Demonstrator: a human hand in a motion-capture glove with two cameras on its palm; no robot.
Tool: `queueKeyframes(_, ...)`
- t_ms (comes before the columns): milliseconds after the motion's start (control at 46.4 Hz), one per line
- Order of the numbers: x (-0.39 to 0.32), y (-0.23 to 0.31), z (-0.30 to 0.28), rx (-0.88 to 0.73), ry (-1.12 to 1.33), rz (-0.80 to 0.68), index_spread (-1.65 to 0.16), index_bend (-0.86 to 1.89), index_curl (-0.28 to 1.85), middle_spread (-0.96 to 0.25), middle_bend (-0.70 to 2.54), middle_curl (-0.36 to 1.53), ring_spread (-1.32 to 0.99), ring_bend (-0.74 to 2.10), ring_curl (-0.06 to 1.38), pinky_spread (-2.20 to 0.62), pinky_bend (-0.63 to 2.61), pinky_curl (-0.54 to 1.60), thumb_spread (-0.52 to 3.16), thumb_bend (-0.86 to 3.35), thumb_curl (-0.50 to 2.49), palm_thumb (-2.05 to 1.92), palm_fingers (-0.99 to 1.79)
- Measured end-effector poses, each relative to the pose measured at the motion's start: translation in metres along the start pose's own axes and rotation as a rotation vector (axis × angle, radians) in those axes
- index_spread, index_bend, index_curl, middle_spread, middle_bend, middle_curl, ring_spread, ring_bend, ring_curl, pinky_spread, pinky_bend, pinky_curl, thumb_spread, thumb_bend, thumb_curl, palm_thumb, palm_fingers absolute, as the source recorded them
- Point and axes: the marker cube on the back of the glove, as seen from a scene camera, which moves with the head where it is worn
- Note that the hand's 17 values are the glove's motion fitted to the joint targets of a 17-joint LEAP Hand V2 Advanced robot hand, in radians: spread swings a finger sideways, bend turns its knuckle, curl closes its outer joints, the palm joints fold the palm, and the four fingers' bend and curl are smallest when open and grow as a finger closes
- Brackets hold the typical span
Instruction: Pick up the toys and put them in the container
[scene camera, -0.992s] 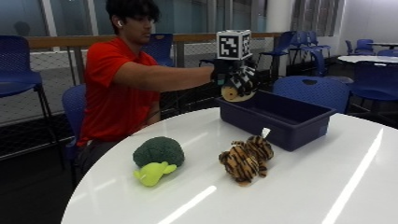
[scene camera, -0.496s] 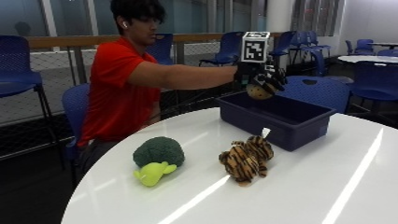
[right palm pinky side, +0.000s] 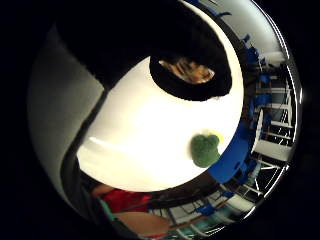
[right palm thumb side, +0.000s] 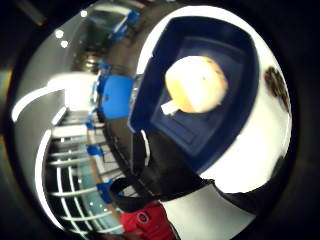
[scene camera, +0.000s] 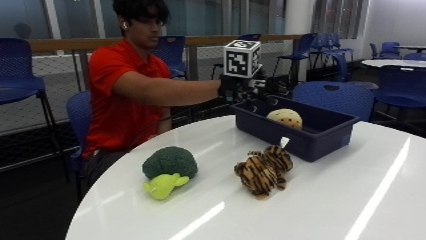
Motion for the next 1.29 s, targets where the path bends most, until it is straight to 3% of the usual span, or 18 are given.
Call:
queueKeyframes(280, 0.113, 0.058, 0.002, 0.012, 0.058, 0.154, -0.35, 0.11, 0.30, -0.06, 0.15, 0.38, 0.04, 0.18, 0.32, 0.12, 1.16, 0.39, 1.06, -0.07, 0.38, -0.08, -0.21)
queueKeyframes(712, 0.231, 0.121, 0.031, -0.017, 0.098, 0.390, -0.34, 0.13, 0.25, -0.05, 0.15, 0.32, 0.07, 0.15, 0.27, 0.14, 1.10, 0.35, 1.02, -0.08, 0.28, -0.10, -0.20)
queueKeyframes(1294, 0.286, 0.141, 0.085, -0.203, 0.092, 0.507, -0.34, 0.13, 0.24, -0.03, 0.12, 0.26, 0.08, 0.16, 0.20, 0.14, 1.24, 0.38, 0.99, -0.05, 0.24, -0.05, -0.18)
